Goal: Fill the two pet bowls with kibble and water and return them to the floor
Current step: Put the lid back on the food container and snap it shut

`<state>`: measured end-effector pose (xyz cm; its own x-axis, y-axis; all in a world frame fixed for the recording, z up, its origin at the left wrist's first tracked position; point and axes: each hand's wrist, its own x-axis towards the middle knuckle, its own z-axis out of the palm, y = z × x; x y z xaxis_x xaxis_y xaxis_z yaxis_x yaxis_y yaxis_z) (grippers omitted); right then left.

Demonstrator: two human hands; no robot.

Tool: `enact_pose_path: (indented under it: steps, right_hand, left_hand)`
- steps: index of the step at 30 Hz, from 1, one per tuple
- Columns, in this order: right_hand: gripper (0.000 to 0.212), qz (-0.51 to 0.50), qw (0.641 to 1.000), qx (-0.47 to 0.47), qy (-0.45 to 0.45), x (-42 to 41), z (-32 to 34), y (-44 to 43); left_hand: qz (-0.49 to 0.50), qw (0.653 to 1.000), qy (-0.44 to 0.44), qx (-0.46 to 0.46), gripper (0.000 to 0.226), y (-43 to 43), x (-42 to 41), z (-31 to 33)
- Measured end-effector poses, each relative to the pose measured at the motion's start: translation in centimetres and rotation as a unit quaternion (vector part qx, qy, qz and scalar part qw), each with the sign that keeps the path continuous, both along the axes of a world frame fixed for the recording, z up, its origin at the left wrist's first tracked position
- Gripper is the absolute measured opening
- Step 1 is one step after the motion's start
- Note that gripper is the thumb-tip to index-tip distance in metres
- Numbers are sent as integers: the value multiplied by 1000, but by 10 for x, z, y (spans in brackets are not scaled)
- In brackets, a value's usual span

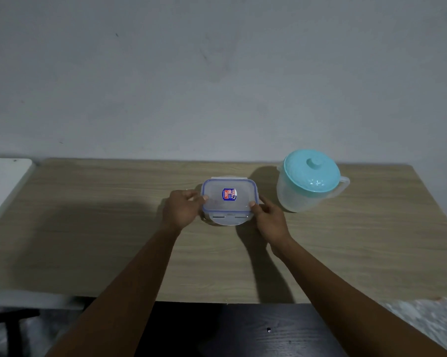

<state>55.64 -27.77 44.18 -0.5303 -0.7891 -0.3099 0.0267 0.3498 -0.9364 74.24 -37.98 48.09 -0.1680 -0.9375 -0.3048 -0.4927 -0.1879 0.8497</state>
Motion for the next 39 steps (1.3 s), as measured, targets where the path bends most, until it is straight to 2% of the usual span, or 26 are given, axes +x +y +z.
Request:
enact_pose_path:
  steps: [2,4,6,8,10,13,17,28,35,39]
  right_hand:
    - [61,52,996,-28,73,-8,7,-5]
    - [94,157,972,-25,175,-19,17,-14]
    - [132,284,917,41,279,-28,28,-28]
    - [143,367,859,86,346,-35,36,-42]
    - [142,399,840,109,352,-36,38,-52]
    - [134,382,863,99,316,-34,31,-56]
    - [129,370,874,68,308,-32,24,-54]
    - [124,347,884,41,311,-29,15,-53]
    - [126,349,887,47,300,-29,16,-54]
    - [140,340,901,47,267,-29,15,-45]
  left_hand:
    - [-70,996,-37,-46,70,-9,5,7]
    - [-196,976,-77,-59,110,-18,5,13]
    - [-304,938,-147,-75,136,-24,0,18]
    - [-340,913,-211,-80,147,-26,-7,22]
    - [-348,895,-265,-85,143,-30,-12,22]
    - [-351,877,-307,-111,129,-36,-19,19]
    - [-350,874,-305,-140,104,-38,-19,19]
    - [-331,881,-296,-161,95,-33,-18,13]
    - [-330,886,-295,-141,103,-36,-19,8]
    - [-298,917,-238,-120,124,-26,-11,1]
